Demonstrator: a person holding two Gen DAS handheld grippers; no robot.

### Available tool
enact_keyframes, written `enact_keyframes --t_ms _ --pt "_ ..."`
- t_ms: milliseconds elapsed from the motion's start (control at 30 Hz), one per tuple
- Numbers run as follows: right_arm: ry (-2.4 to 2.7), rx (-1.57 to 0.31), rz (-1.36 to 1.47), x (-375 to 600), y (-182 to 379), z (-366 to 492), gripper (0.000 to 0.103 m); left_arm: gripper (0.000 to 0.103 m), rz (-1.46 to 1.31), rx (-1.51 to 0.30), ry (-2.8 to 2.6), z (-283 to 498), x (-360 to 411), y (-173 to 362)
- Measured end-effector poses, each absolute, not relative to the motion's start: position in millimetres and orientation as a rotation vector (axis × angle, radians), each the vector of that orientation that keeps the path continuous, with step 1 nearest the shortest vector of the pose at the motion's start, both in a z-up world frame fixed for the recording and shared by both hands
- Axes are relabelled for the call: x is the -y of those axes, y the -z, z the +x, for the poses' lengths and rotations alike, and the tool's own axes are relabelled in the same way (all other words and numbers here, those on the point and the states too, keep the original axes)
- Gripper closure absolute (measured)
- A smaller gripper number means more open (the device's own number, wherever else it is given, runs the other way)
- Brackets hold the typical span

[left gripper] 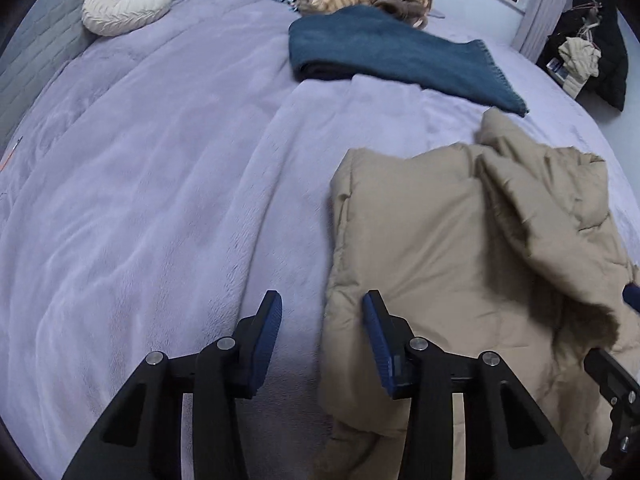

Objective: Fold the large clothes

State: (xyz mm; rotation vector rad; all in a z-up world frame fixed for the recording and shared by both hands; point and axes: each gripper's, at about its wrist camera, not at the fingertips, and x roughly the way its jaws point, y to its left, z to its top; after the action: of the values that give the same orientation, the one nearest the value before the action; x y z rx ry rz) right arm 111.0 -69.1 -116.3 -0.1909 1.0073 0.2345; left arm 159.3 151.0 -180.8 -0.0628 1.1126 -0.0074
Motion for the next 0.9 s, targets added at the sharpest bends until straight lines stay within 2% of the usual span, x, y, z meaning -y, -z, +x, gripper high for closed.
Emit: enact_keyframes --t_ms 100,167,300,400,533,667,700,733,767,833,900 --pt "-0.197 -0.980 -0.334 42.1 130.6 125.3 0.017 0.058 -0.003 -1.102 -0.016 153.6 -146.9 196.1" --pt "-0.110 -0.972 -0.285 57.8 131.9 136.5 0.020 0.058 0.011 -1.094 -0.021 152.4 -142.2 198.5" --pt "0.081 -0.964 0.065 139.3 122.8 131.4 0.021 0.058 0.023 -1.087 -0.017 156.3 -140.1 199.8" --pt "0.128 -1.009 0.358 200.0 140.0 112.4 0.021 0.058 0.046 -1.088 -0.019 157.5 -137.1 200.1" --pt "0.190 -1.061 0.533 243.1 159.2 86.6 0.021 0.058 0.062 -1.101 -0.020 160.1 -137.8 191.1" --pt "0.254 -0.997 0.666 278.3 148.9 60.0 0.022 0.058 -0.019 -1.030 0.021 158.9 -149.9 153.1" --pt "0.237 -0.976 0.675 280.7 144.6 57.5 0.035 0.058 -0.033 -1.005 0.043 161.6 -149.5 142.6" --pt "0.201 -0.958 0.668 279.2 139.3 58.1 0.060 0.058 -0.033 -0.990 0.061 165.5 -146.4 135.9" --pt "0.157 -0.954 0.639 273.8 133.7 63.7 0.068 0.058 -0.025 -0.983 0.083 170.5 -140.6 132.2" --pt "0.067 -0.968 0.571 257.3 129.3 81.8 0.077 0.058 0.020 -0.997 0.107 181.2 -123.0 137.0" --pt "0.014 -1.006 0.512 239.6 135.3 100.6 0.080 0.058 0.082 -1.046 0.093 190.1 -105.7 158.1"
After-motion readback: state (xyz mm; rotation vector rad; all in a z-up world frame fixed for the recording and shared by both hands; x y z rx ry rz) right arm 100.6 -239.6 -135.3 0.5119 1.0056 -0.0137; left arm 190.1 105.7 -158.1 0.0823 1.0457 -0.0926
